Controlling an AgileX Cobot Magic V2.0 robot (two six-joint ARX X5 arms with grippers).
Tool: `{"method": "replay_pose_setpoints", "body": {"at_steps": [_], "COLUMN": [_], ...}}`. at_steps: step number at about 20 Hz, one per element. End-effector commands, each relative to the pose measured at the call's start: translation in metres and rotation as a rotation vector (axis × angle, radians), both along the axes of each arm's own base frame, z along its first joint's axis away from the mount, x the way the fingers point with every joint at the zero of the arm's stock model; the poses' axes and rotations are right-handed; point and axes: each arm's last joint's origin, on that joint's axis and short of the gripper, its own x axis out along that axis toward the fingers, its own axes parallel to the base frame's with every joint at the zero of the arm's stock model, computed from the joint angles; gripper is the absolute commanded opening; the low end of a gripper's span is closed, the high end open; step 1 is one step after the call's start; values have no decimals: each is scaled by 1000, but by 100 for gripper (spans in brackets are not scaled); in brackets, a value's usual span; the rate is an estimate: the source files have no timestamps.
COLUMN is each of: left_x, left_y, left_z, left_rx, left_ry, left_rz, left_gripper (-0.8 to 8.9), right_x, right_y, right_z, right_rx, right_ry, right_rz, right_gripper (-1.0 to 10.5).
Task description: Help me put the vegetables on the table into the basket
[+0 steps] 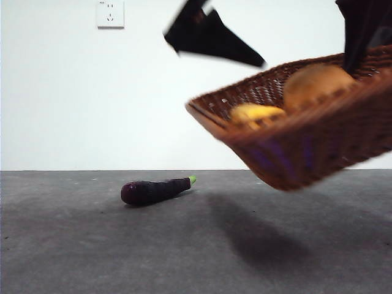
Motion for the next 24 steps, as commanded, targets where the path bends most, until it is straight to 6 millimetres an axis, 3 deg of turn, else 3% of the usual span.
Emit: {"method": "replay_pose_setpoints", "body": {"at_steps": [1, 3, 5, 11, 17, 21, 24], "left_x": [9, 19, 36, 106, 158, 180, 189], "left_y": [15, 34, 54, 97, 105, 98, 94], "left_z": [33, 48, 44, 2, -58, -93, -108], "left_rx": [164, 308, 391, 457, 529, 535, 530], "left_ry": [-140, -187, -165, 21, 121, 135, 124], "left_rz": [-6, 78, 146, 208, 164, 168, 178], "left_gripper": [480, 480, 478, 468, 467, 467, 467], "right_x": [0, 1, 2, 4, 4, 4, 4], "right_y": [-5, -9, -15, -24, -24, -24, -24], "right_z": [2, 2, 2, 1, 1, 1, 1], "right_rx": [-67, -88, -89, -93, -93, -94, -93], "right_ry": [-16, -20, -21, -19, -18, -19, -20], "right_rz": [-25, -47, -64, -91, -90, -88, -86], "right_gripper": [-12, -12, -12, -12, -12, -12, -12]}}
